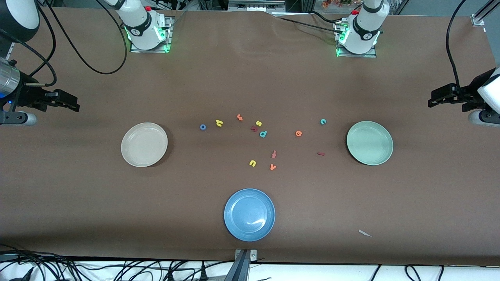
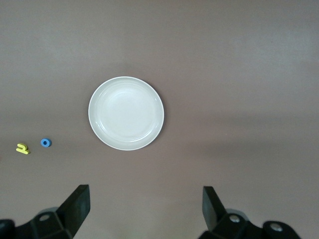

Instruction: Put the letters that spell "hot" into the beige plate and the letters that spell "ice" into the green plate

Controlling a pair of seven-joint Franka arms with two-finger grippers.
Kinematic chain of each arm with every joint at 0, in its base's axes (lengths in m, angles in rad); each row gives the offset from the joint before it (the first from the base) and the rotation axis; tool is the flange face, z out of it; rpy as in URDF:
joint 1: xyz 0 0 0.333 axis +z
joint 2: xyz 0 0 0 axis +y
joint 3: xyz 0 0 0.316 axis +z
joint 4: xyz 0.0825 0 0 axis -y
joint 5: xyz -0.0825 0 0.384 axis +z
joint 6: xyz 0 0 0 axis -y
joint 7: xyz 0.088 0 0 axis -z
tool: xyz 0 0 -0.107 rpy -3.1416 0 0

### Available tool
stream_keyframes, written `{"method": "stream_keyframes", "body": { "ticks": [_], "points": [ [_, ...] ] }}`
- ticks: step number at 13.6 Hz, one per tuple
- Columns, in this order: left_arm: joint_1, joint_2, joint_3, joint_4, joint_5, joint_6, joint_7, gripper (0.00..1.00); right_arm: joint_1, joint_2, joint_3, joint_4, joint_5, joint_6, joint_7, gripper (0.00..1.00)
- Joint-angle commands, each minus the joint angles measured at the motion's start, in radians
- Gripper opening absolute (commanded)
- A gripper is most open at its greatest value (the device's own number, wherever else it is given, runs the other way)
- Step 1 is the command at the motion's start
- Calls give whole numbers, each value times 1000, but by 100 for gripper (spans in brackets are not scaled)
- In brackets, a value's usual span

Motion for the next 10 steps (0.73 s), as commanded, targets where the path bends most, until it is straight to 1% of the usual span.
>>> {"method": "stream_keyframes", "body": {
  "ticks": [1,10],
  "points": [
    [-4,-4,-1,-3,7,-1,-8,100,-1,13,2,24,3,-22,3,100],
    [1,1,-1,-4,7,-1,-5,100,13,16,8,26,33,-18,15,100]
  ]
}}
